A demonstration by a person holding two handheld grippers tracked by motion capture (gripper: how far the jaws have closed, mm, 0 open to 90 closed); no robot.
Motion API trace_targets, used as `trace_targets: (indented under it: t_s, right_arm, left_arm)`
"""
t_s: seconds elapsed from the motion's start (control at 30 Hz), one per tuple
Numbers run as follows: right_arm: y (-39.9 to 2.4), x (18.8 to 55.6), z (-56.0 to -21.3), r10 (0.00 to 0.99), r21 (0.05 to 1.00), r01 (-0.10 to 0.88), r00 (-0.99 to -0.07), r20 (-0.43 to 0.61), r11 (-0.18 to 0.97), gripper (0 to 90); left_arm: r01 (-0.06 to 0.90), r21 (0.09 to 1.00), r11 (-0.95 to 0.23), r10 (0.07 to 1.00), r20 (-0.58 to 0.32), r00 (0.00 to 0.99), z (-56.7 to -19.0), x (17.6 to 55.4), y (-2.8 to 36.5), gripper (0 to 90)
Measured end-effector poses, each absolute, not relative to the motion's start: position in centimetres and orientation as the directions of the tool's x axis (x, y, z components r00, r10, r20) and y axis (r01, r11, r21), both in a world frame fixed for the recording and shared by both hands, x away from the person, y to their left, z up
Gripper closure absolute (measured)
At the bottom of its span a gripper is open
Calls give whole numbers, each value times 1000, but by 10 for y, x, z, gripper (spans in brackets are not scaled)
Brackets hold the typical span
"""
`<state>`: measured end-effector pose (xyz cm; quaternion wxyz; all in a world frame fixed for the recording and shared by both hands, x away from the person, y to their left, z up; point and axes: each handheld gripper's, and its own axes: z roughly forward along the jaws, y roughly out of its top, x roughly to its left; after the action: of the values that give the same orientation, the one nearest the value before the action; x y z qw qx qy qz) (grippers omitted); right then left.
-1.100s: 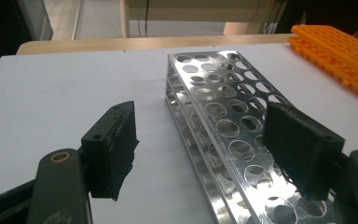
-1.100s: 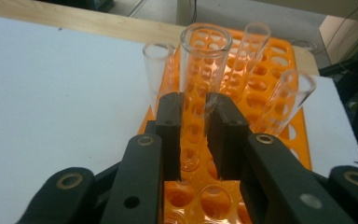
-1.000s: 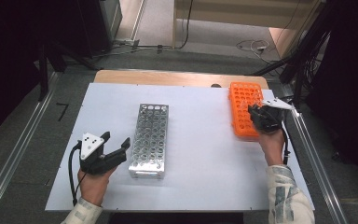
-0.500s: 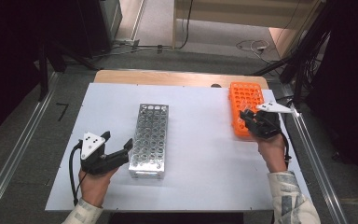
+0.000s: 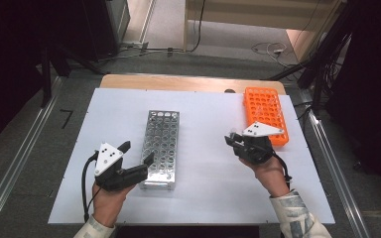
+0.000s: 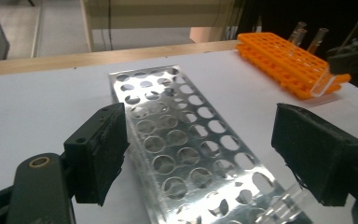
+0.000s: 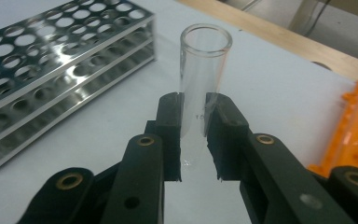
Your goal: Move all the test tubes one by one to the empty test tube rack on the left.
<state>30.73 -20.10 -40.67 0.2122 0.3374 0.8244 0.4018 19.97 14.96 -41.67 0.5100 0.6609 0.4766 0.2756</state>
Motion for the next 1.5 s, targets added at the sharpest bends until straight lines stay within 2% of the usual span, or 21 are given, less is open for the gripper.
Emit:
trace_targets:
  t_s: [0.47, 0.73, 1.1, 1.5]
  right_arm:
    - [-159, 279, -428, 602, 764, 347, -796, -67, 544, 730]
    - [-144, 266, -436, 551, 750, 331, -833, -54, 573, 729]
    - [-133, 256, -438, 506, 747, 311, -862, -39, 588, 729]
    - [-129, 250, -435, 478, 757, 289, -878, -34, 585, 729]
  left_arm:
    - [336, 938, -88, 850, -106, 516, -409, 200, 112, 229]
    - [343, 929, -136, 801, -100, 590, -412, 205, 84, 293]
    - [348, 913, -215, 747, -75, 660, -420, 212, 62, 487]
    - [350, 902, -254, 724, -62, 687, -423, 216, 51, 667]
